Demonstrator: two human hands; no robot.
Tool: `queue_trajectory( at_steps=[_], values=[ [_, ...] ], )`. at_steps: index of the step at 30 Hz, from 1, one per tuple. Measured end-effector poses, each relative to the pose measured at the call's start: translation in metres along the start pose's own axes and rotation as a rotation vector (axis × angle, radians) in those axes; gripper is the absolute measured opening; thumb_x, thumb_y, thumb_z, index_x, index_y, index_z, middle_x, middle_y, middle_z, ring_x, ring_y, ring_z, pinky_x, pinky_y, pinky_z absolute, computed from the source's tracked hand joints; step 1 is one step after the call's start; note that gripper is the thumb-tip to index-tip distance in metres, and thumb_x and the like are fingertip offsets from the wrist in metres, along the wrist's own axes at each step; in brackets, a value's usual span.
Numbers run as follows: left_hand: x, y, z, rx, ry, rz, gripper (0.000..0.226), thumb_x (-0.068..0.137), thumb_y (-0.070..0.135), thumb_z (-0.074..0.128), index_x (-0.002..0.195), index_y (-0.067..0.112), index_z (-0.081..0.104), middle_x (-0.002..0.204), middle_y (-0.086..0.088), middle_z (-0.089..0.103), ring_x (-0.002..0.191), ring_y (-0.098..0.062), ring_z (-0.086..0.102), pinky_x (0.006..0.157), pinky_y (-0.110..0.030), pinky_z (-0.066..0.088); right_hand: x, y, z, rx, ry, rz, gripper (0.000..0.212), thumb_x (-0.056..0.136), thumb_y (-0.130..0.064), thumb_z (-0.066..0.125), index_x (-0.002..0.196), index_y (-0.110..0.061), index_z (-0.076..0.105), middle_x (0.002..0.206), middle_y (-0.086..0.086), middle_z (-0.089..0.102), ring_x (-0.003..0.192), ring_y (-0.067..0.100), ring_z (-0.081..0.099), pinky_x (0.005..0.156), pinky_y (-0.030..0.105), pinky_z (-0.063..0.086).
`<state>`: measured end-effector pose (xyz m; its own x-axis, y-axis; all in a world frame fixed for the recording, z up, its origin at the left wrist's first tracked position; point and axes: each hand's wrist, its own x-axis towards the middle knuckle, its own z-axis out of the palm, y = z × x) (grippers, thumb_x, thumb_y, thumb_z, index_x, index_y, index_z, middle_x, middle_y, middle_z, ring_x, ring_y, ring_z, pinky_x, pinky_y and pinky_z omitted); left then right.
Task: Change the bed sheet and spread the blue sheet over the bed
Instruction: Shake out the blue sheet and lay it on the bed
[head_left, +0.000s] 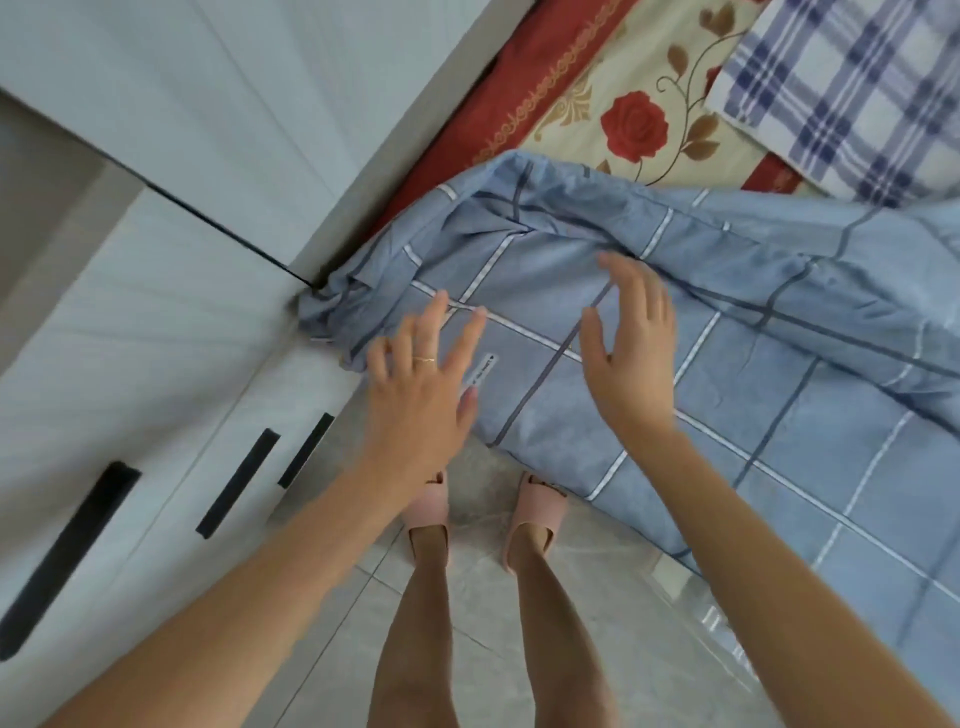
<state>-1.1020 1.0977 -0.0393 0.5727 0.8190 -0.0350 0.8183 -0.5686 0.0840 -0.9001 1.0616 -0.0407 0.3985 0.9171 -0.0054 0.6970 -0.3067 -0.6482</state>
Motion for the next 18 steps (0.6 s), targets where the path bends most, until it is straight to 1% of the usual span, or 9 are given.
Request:
queue_trajectory(
  at_steps=[2,4,6,7,8,10,13,16,18],
  values=[
    [0.013,0.016,0.006,-0.027,-0.133,0.217,0.074,0.08,0.047,0.065,0.145,0.027,0.036,0.154,-0.012,0.023,0.138,-0.039,0.023,0.1,-0.063,0.028,-0.076,0.04,-0.007,-0.248,-0.128,0.187,0.056,0.089,-0.044,0.044,0.142,-0.03,0.03,0.152,0.004,0.027,0.142,0.03,0.019,0.111,0.059,0.017],
    [0.022,0.027,0.014,0.045,-0.448,0.276,0.076,0.085,0.05,0.059,0.148,0.031,0.022,0.16,-0.006,0.003,0.144,-0.04,-0.004,0.101,-0.075,0.013,-0.154,0.071,-0.019,-0.45,-0.455,0.285,0.074,0.074,-0.053,0.058,0.139,-0.028,0.036,0.15,0.009,0.031,0.139,0.035,0.027,0.101,0.065,0.028],
    [0.027,0.032,0.021,0.211,-0.682,0.194,0.085,0.087,0.037,0.063,0.149,0.029,0.005,0.158,-0.005,-0.009,0.143,-0.04,-0.015,0.099,-0.078,0.011,-0.224,0.086,-0.034,-0.511,-0.793,0.452,0.065,0.071,-0.046,0.071,0.129,-0.024,0.051,0.143,0.009,0.04,0.131,0.033,0.04,0.096,0.055,0.04],
    [0.028,0.038,0.022,0.275,-0.722,0.148,0.088,0.085,0.029,0.067,0.147,0.026,0.005,0.155,-0.007,-0.006,0.143,-0.04,-0.011,0.099,-0.076,0.018,-0.248,0.092,-0.044,-0.474,-0.844,0.574,0.052,0.08,-0.042,0.066,0.126,-0.024,0.052,0.14,0.006,0.043,0.126,0.026,0.045,0.097,0.045,0.043],
    [0.029,0.043,0.018,0.296,-0.731,0.087,0.086,0.083,0.024,0.069,0.144,0.022,0.009,0.152,-0.008,0.001,0.142,-0.041,-0.003,0.098,-0.072,0.028,-0.265,0.097,-0.054,-0.355,-0.823,0.724,0.042,0.088,-0.037,0.059,0.126,-0.023,0.051,0.136,0.004,0.048,0.118,0.021,0.05,0.095,0.036,0.043],
    [0.03,0.073,0.011,0.23,-0.695,0.059,0.071,0.083,0.022,0.07,0.138,0.014,0.026,0.144,-0.011,0.02,0.135,-0.037,0.02,0.09,-0.056,0.046,-0.287,0.103,-0.081,-0.217,-0.567,0.943,0.036,0.093,-0.026,0.056,0.127,-0.016,0.049,0.127,0.007,0.054,0.107,0.022,0.056,0.087,0.034,0.045],
    [0.022,0.108,0.011,0.105,-0.64,0.297,0.05,0.087,0.027,0.063,0.129,0.011,0.04,0.132,-0.01,0.035,0.122,-0.029,0.037,0.083,-0.038,0.049,-0.283,0.121,-0.108,-0.318,-0.219,0.892,0.049,0.087,-0.014,0.063,0.133,-0.009,0.045,0.131,0.013,0.048,0.118,0.034,0.048,0.09,0.041,0.042],
    [0.01,0.141,0.018,0.009,-0.64,0.517,0.052,0.087,0.035,0.062,0.129,0.016,0.041,0.133,-0.005,0.034,0.122,-0.025,0.037,0.086,-0.04,0.045,-0.262,0.14,-0.125,-0.449,-0.214,0.848,0.063,0.087,-0.014,0.062,0.143,-0.017,0.034,0.147,0.005,0.033,0.132,0.031,0.034,0.098,0.044,0.038],
    [0.002,0.169,0.03,0.041,-0.606,0.611,0.061,0.082,0.042,0.066,0.132,0.02,0.039,0.135,-0.002,0.034,0.123,-0.022,0.036,0.087,-0.04,0.042,-0.259,0.162,-0.129,-0.474,-0.253,0.852,0.058,0.09,-0.015,0.058,0.142,-0.021,0.035,0.145,0.003,0.034,0.129,0.03,0.038,0.097,0.044,0.039]
  ],
)
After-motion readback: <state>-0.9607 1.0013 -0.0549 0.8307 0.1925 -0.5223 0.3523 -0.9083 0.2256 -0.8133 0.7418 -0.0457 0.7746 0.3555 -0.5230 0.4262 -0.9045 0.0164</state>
